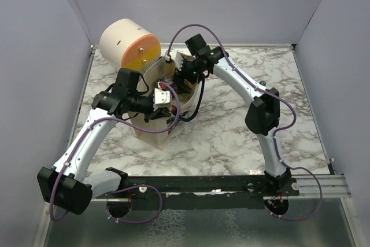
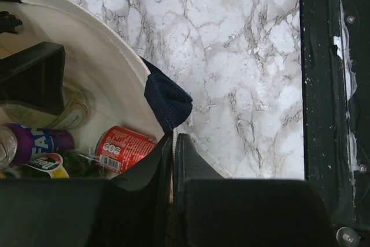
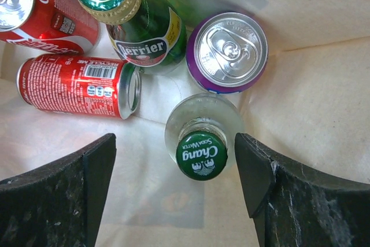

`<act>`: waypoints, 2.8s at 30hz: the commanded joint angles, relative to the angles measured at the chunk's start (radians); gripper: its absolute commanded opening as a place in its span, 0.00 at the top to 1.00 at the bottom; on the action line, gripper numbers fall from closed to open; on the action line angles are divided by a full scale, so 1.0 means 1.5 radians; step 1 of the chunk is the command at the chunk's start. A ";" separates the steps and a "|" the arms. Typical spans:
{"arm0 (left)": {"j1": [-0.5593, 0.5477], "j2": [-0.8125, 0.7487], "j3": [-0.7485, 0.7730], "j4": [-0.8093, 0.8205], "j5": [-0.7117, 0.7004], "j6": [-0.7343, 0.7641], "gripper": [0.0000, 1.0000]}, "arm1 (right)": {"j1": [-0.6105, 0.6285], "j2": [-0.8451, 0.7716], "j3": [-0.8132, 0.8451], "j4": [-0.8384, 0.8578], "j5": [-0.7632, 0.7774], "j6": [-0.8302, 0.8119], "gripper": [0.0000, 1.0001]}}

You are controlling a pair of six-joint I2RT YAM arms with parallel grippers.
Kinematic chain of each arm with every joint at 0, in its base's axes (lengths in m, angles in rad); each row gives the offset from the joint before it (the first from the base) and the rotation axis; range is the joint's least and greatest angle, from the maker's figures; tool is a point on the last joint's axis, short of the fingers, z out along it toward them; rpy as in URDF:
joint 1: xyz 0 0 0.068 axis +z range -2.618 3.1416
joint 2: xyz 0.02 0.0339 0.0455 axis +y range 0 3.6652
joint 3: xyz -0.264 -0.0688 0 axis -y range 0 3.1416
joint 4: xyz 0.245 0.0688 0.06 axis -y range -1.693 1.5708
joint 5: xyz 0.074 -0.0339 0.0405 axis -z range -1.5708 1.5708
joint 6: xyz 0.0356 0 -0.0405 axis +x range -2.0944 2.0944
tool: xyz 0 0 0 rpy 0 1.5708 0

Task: Place the beverage into the canvas bag
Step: Place the drink in the canvas bag, then adjust the drink in the canvas bag.

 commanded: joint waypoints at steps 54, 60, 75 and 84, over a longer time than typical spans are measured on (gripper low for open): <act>0.083 0.008 0.111 0.133 -0.057 -0.194 0.20 | 0.007 -0.125 0.007 0.063 -0.028 0.005 0.27; 0.085 0.004 0.102 0.122 -0.056 -0.178 0.21 | 0.031 -0.095 0.007 0.051 0.019 -0.031 0.29; 0.084 0.024 0.115 0.059 0.018 -0.150 0.21 | 0.047 -0.002 0.054 0.013 0.104 -0.062 0.33; 0.037 0.053 0.136 0.029 -0.024 -0.147 0.21 | 0.046 -0.009 0.039 0.025 0.155 -0.036 0.66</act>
